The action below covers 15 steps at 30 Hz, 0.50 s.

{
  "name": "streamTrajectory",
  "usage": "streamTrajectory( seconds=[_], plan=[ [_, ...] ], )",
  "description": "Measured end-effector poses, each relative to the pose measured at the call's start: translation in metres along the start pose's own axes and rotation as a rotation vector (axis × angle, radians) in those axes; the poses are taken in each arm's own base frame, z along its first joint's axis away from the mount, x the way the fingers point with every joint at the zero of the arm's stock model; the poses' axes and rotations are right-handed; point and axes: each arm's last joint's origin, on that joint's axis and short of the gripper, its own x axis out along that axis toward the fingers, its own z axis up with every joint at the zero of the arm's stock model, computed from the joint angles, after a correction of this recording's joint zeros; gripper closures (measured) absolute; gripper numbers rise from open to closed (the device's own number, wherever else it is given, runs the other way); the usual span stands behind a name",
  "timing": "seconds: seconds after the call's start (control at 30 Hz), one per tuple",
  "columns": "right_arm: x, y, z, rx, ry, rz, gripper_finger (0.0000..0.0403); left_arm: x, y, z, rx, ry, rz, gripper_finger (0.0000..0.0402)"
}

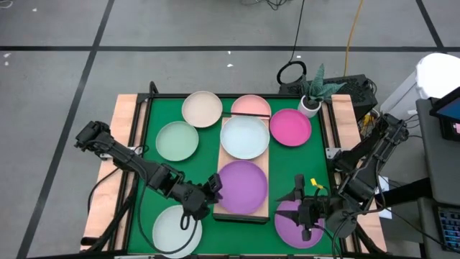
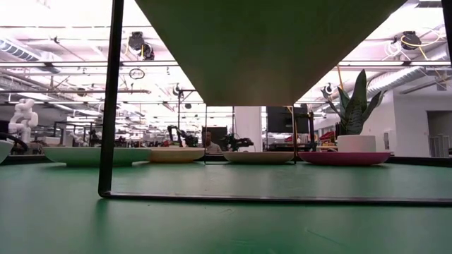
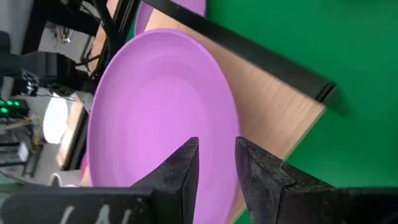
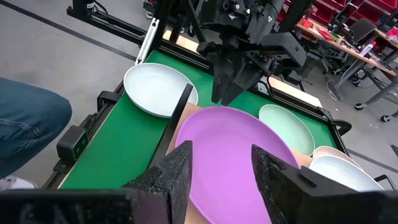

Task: Place and stack plates onto a shelf
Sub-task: Stack the pink plate on top of the gray plate on the shelf

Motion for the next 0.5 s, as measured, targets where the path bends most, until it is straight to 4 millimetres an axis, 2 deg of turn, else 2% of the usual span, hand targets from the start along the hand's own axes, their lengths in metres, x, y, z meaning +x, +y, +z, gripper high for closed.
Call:
streamTrajectory(
  seconds=[0.17,0.27,0.5],
  plan=[
    [0.000,0.000,-0.001,0.035,0.011,-0.004,0.0255,-0.005,-0.005,0.006,-0.189,-0.003,0.029,0.0290],
    [0.000,-0.002,-0.005,0.058,0.030,-0.062,0.0255,-0.007,-0.010,0.010,-0.288,0.023,0.084,0.0290],
    [0.013,-0.008,-0.025,0.080,0.089,-0.203,0.0255,-0.009,-0.013,0.012,-0.390,0.056,0.146,0.0291]
  ],
)
